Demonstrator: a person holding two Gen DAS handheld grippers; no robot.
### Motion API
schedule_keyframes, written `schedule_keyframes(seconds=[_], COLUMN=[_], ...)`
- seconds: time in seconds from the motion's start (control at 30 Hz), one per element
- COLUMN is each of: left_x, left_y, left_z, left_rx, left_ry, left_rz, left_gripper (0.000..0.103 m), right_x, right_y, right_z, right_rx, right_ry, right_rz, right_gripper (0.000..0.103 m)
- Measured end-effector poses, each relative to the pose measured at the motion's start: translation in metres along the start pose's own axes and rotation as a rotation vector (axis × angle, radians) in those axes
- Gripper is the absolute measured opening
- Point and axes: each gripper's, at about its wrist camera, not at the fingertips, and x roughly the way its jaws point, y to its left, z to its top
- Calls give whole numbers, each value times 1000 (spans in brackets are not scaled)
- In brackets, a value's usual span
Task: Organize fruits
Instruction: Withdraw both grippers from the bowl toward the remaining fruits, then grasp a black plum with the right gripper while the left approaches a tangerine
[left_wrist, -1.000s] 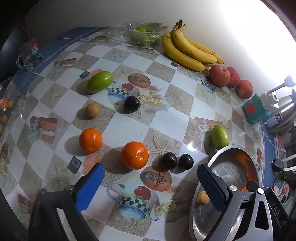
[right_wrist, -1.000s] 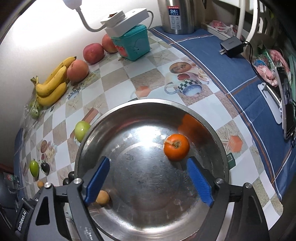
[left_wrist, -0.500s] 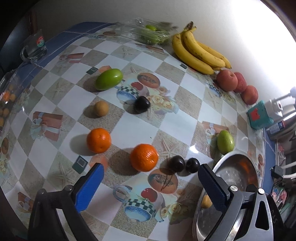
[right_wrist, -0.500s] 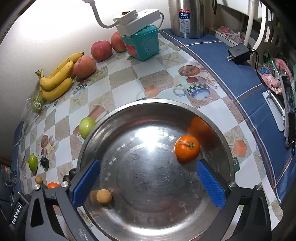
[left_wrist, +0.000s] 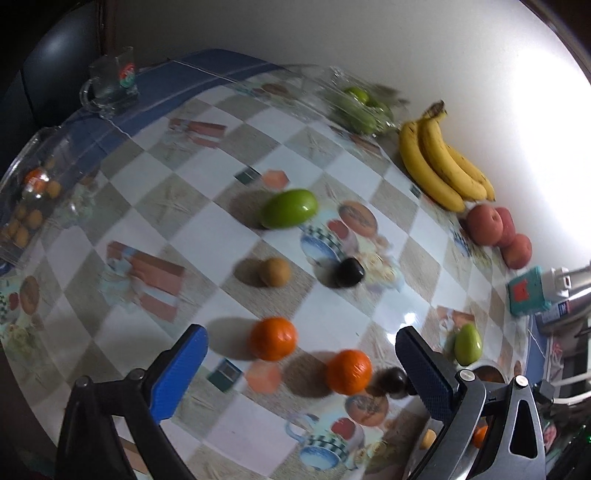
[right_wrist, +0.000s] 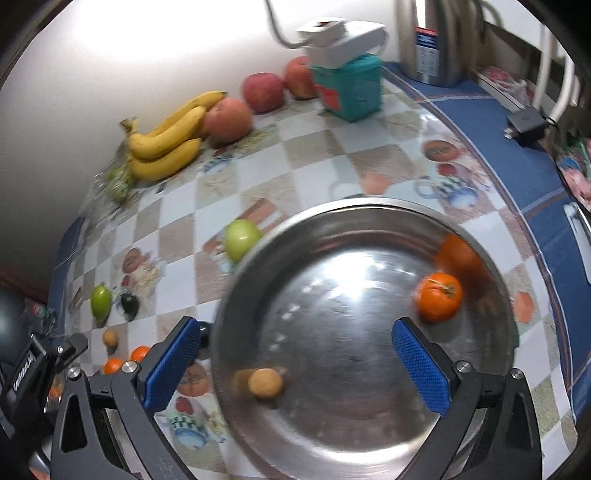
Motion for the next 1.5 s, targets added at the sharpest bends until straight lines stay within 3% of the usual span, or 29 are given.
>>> schedule_keyframes(seconds=[0.37,0.57,0.6,0.67,0.87,0.97,1.2,1.27,1.5], left_x=[7,21,22,24,31,31,34,35,36], left_y=[28,44,43,39,32,31,32,31,31], left_z=[7,4,3,2,0,0,0,0,-1], left_rx=[-96,-173,-174,-164,-149,-153,-171,-175,-190], left_ry=[49,112,120,130,150,150,162,169,181], left_rz=[-32,-46,-62,-82,-84,-76,-78,-81,-89], left_gripper=[99,91,89,87,82,81,81,81,81], right_x=[6,15,16,18,28,34,53,59,68], right_y=[60,84,86,89,87,90,96,97,97], right_z=[-7,-11,-11,-11,-4,-1,1,0,2], right_rx=[-142,-218,-227,-238,-243,-260,-292,-296,-300], right_ry=[26,41,43,48,76,96,163,183,200], right_rz=[112,96,96,93,87,75,25,14,-37], right_gripper=[103,101,99,80,51,41,37,31,26])
